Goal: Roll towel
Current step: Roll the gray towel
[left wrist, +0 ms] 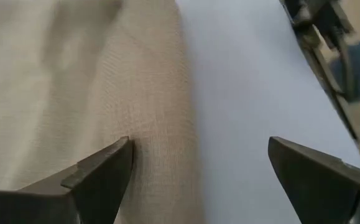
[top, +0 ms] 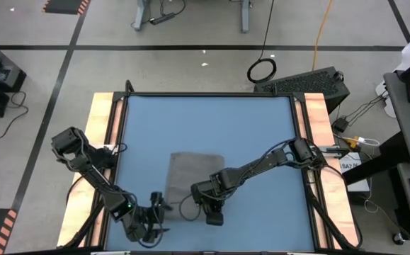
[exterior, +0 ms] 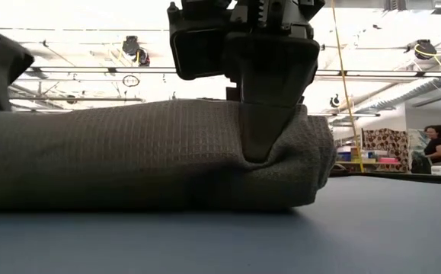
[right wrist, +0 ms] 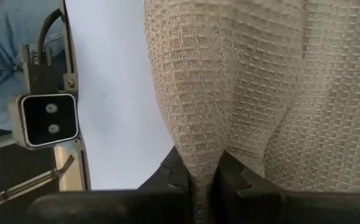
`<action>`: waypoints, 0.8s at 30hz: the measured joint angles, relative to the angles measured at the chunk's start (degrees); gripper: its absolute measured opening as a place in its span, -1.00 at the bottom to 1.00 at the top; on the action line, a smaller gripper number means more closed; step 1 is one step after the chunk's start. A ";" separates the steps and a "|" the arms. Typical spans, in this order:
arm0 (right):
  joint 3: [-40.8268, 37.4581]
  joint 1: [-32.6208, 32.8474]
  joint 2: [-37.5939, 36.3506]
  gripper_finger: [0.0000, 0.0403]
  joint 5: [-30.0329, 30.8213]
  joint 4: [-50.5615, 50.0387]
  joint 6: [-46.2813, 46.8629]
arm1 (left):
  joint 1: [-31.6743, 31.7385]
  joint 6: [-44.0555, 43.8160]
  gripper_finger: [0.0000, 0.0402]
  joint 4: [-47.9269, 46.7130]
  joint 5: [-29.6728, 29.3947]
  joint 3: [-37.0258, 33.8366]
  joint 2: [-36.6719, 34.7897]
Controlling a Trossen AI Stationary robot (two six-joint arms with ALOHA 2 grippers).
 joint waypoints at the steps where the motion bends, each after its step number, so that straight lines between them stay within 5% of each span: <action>1: 0.00 0.00 0.00 -0.92 0.21 0.00 0.17 | 0.01 -0.47 0.88 -0.32 1.08 0.00 0.00; 8: 0.00 0.00 -0.11 -0.92 0.31 -0.29 0.72 | 1.57 0.58 0.88 -0.89 4.25 0.02 -0.15; 15: 0.02 0.09 -0.11 -0.92 0.38 -0.13 0.78 | 3.09 -5.15 0.83 -14.06 0.66 0.02 -0.15; 19: 0.02 0.09 -0.13 -0.92 0.39 -0.10 0.87 | 3.78 -2.10 0.55 -11.85 1.71 0.02 -0.16; 24: 0.02 0.09 -0.20 -0.87 0.88 -0.11 0.74 | 3.78 0.80 -0.10 -10.40 2.00 0.04 -0.17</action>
